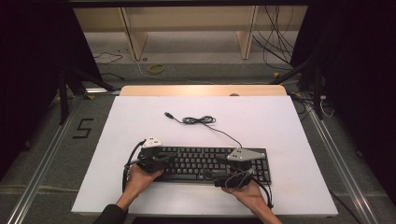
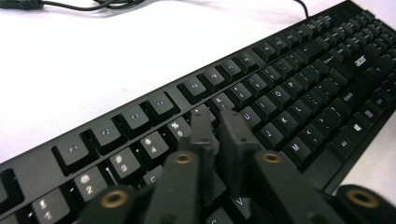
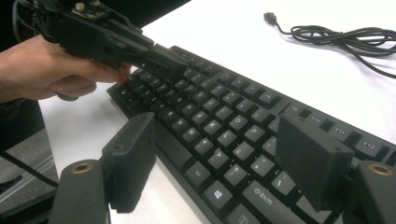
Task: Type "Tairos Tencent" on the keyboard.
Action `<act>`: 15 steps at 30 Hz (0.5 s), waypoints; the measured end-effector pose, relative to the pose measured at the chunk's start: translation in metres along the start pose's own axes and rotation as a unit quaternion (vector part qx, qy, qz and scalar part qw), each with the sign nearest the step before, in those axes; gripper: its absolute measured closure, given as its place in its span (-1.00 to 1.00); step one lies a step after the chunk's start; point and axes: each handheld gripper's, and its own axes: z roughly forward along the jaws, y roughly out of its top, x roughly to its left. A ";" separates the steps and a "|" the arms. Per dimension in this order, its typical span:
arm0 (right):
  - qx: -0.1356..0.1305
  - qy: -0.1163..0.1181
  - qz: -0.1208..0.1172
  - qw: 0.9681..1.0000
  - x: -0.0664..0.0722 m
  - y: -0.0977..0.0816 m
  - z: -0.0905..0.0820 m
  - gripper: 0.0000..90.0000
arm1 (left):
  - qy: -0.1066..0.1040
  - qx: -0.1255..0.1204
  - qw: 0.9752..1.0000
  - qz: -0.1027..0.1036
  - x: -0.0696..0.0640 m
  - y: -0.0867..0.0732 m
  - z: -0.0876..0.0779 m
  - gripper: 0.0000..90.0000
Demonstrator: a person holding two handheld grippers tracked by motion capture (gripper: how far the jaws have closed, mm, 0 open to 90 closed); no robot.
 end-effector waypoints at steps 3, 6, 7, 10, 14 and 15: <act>-0.002 -0.002 0.000 1.000 0.000 -0.001 -0.003 -0.35 | 0.001 0.007 1.000 0.002 0.001 0.000 0.004 0.97; -0.003 -0.003 0.001 1.000 0.000 -0.002 -0.006 -0.36 | -0.001 0.011 1.000 0.002 0.002 0.001 0.007 0.97; -0.004 -0.003 0.001 1.000 0.000 -0.003 -0.006 -0.37 | -0.002 0.013 1.000 0.000 0.002 0.001 0.008 0.97; -0.005 -0.003 0.001 1.000 0.000 -0.004 -0.008 -0.38 | -0.004 0.020 1.000 0.005 0.001 0.002 0.011 0.97; -0.006 -0.005 0.002 1.000 0.000 -0.005 -0.010 -0.38 | -0.001 0.026 1.000 0.005 0.000 0.002 0.015 0.97; -0.006 -0.004 0.002 1.000 0.000 -0.006 -0.011 -0.38 | -0.002 0.027 1.000 0.005 0.000 0.002 0.016 0.97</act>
